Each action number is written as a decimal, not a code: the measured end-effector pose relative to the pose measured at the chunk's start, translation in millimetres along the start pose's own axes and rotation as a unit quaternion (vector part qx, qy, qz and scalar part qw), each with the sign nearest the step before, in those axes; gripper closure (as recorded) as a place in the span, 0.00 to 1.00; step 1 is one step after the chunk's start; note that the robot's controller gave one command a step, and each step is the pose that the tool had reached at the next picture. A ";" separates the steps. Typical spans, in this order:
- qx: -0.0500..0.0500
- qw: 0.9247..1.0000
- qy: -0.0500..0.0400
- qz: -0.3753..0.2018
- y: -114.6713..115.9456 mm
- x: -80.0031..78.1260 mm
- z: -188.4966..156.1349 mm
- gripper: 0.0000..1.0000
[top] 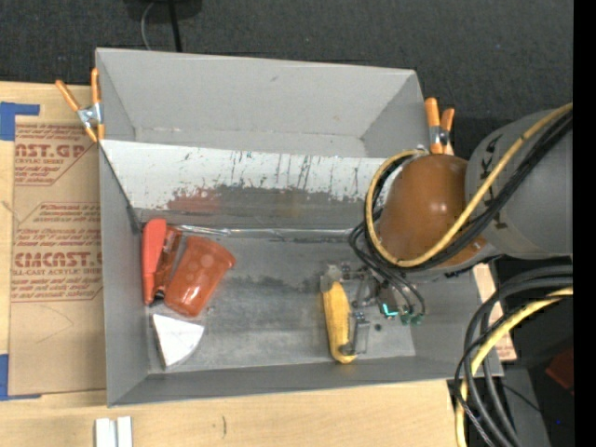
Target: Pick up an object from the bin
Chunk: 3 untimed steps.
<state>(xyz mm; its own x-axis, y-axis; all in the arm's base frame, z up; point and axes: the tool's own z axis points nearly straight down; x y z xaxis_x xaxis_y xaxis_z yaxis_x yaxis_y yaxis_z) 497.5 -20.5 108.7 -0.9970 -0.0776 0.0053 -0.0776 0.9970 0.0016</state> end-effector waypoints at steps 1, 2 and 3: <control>-0.002 0.999 0.002 -0.050 -16.6 3.8 -10.6 0.00; 0.002 0.993 -0.003 -0.117 -48.6 10.4 -15.0 0.00; -0.001 0.973 0.000 -0.229 -28.5 8.9 0.6 0.00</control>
Offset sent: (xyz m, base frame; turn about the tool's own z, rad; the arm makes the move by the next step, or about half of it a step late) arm -0.0169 -0.0380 -0.0185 -0.3574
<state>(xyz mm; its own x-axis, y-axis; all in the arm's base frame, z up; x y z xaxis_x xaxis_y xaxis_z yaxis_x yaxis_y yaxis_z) 490.8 -49.6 108.0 -0.8577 -0.5141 0.0033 -0.5141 0.8577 0.0062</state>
